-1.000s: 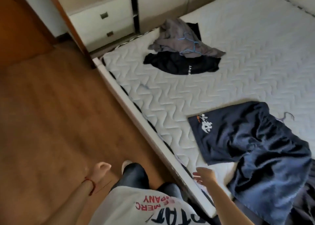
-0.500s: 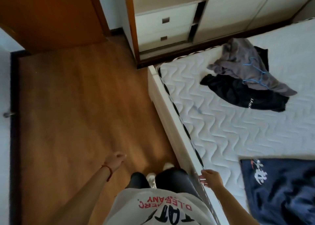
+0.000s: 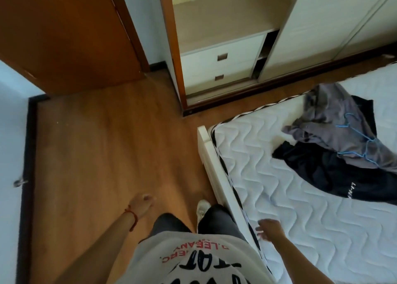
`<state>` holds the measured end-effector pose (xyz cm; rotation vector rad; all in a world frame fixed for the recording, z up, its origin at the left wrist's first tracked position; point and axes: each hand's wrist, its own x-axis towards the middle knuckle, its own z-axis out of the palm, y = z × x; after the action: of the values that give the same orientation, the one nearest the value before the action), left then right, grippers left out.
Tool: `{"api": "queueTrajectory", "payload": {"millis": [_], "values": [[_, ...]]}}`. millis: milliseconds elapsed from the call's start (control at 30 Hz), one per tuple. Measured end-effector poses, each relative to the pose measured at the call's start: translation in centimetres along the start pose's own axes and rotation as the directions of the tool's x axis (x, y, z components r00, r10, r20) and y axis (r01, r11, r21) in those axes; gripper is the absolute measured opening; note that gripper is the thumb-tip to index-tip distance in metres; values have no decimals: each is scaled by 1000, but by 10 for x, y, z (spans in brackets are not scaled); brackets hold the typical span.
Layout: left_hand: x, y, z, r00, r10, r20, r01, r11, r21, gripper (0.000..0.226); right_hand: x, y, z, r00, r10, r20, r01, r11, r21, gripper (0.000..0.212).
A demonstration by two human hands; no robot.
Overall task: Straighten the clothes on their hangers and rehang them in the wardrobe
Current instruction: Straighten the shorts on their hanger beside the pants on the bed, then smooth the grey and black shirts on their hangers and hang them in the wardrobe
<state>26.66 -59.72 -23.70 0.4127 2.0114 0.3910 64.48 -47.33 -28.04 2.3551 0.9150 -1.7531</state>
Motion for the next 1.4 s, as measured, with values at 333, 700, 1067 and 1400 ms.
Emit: {"api": "queueTrajectory", "payload": {"millis": [333, 700, 1067, 1400], "values": [[92, 91, -53, 999, -32, 21, 28, 985, 169, 19, 6, -187, 15, 972, -235, -7, 233, 956, 181, 11], [200, 337, -25, 904, 200, 379, -384, 769, 511, 17, 17, -157, 27, 972, 176, -158, -37, 775, 631, 9], [151, 440, 158, 680, 230, 696, -710, 443, 548, 16, 4, -81, 26, 914, 382, -137, -77, 493, 866, 11], [129, 418, 275, 670, 178, 721, -717, 407, 566, 14, 82, -62, -83, 938, 294, -183, 0, 527, 850, 14]]}}
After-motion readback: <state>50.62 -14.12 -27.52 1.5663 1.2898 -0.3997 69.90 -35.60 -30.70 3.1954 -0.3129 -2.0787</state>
